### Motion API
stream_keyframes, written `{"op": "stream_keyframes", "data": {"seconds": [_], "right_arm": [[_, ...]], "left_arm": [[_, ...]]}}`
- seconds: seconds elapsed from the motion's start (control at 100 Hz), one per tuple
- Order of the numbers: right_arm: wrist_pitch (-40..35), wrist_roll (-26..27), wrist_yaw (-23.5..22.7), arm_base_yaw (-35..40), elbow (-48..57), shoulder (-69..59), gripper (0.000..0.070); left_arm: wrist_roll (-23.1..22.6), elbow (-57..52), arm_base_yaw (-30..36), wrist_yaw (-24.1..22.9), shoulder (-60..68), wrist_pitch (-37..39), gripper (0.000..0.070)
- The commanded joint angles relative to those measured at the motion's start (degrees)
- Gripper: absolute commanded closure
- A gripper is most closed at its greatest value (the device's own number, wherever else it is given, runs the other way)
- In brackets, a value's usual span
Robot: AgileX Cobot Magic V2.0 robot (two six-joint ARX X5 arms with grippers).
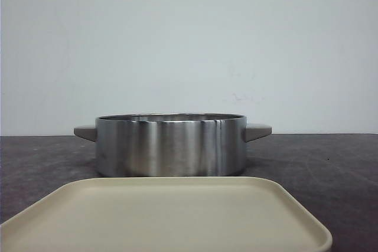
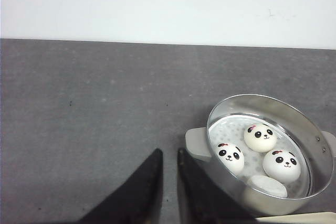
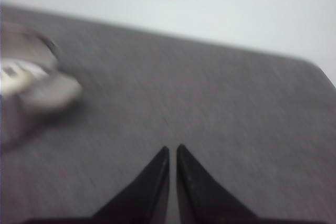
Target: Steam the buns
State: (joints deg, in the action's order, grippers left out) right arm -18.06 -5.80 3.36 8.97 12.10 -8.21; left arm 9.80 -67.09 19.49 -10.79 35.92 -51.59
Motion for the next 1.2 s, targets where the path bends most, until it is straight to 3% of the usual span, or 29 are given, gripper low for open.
{"op": "stream_keyframes", "data": {"seconds": [0.0,0.18,0.45,0.68,0.78,1.19], "right_arm": [[-3.1,-1.1,1.3,-0.3,0.2,1.7,0.0683],[-3.6,-1.0,4.2,-1.3,-1.5,4.5,0.0683],[2.0,-0.8,-0.7,-2.4,-7.1,7.8,0.0683],[3.1,3.4,-1.5,-4.1,-9.7,8.0,0.0683],[8.0,3.1,-2.1,-5.0,-11.5,8.0,0.0683],[9.1,3.3,-4.5,-6.2,-11.4,8.0,0.0683]], "left_arm": [[-0.1,-0.7,0.0,-0.3,0.3,0.4,0.07],[-0.1,-0.7,0.0,-0.3,0.3,0.4,0.07],[-0.1,-0.7,0.0,-0.3,0.3,0.4,0.07],[-0.1,-0.7,0.0,-0.3,0.3,0.4,0.07],[-0.1,-0.7,0.0,-0.3,0.3,0.4,0.07],[-0.1,-0.7,0.0,-0.3,0.3,0.4,0.07]]}}
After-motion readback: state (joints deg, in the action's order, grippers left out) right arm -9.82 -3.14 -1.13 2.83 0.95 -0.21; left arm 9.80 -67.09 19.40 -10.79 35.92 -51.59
